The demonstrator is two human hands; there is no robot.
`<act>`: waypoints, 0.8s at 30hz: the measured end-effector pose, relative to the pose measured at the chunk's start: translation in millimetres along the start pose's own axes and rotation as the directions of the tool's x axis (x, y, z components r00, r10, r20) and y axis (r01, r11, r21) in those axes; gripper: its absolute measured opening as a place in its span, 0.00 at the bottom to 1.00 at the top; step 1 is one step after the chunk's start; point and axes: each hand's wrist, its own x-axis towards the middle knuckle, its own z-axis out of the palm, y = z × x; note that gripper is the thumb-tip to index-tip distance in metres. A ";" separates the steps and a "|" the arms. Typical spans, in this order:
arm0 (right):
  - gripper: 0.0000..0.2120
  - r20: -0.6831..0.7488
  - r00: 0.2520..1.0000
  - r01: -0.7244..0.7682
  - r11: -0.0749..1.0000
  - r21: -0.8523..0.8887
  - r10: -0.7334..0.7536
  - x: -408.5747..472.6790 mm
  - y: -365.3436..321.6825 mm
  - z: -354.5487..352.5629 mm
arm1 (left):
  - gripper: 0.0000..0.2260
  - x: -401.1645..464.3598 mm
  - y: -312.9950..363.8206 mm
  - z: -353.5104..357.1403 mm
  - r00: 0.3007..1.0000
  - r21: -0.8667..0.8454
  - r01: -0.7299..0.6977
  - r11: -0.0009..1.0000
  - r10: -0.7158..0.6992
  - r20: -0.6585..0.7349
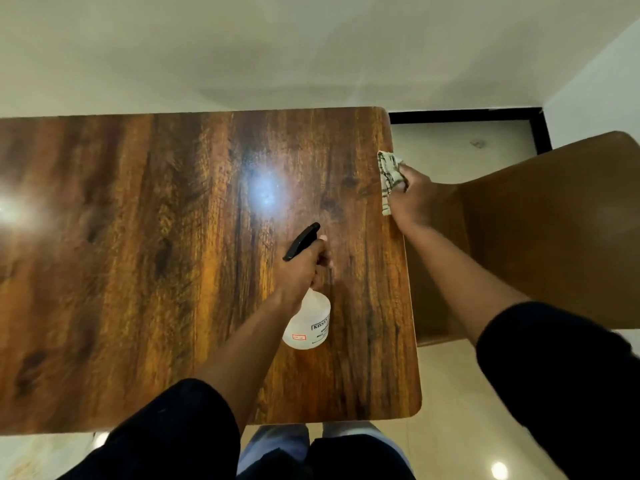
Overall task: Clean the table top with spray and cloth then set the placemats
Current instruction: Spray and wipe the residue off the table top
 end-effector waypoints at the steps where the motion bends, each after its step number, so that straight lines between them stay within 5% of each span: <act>1: 0.20 -0.020 0.999 -0.028 0.998 0.057 0.029 -15.4 -3.7 -4.6 | 0.08 -4.0 -3.6 -5.7 1.000 0.024 -0.024 0.999 0.024 -0.005; 5: 0.21 0.061 0.987 -0.162 0.905 0.393 0.149 -75.2 -24.0 -16.9 | 0.09 -27.9 -15.5 -30.4 0.992 0.038 -0.121 0.992 0.122 -0.020; 8: 0.16 0.253 0.933 -0.359 0.679 0.640 0.254 -117.5 -36.8 -9.8 | 0.11 -54.1 -24.4 -49.9 0.976 0.028 -0.179 0.984 0.181 -0.122; 11: 0.13 0.590 0.765 -0.644 0.337 0.687 0.258 -156.4 -48.1 2.9 | 0.17 -77.9 -38.9 -76.9 0.949 0.045 -0.217 0.975 0.221 -0.226; 14: 0.19 0.806 0.563 -0.826 0.153 0.542 0.183 -199.2 -61.2 19.0 | 0.14 -101.0 -53.3 -108.3 0.938 -0.045 -0.265 0.963 0.246 -0.246; 20: 0.34 0.926 0.377 -0.867 0.338 0.366 -0.035 -282.0 -95.5 50.5 | 0.09 -159.8 -82.4 -181.0 0.880 -0.113 -0.341 0.933 0.274 -0.388; 24: 0.35 0.951 0.282 -0.834 0.458 0.308 -0.125 -332.9 -123.1 64.9 | 0.10 -197.3 -110.9 -229.6 0.799 -0.126 -0.424 0.897 0.306 -0.517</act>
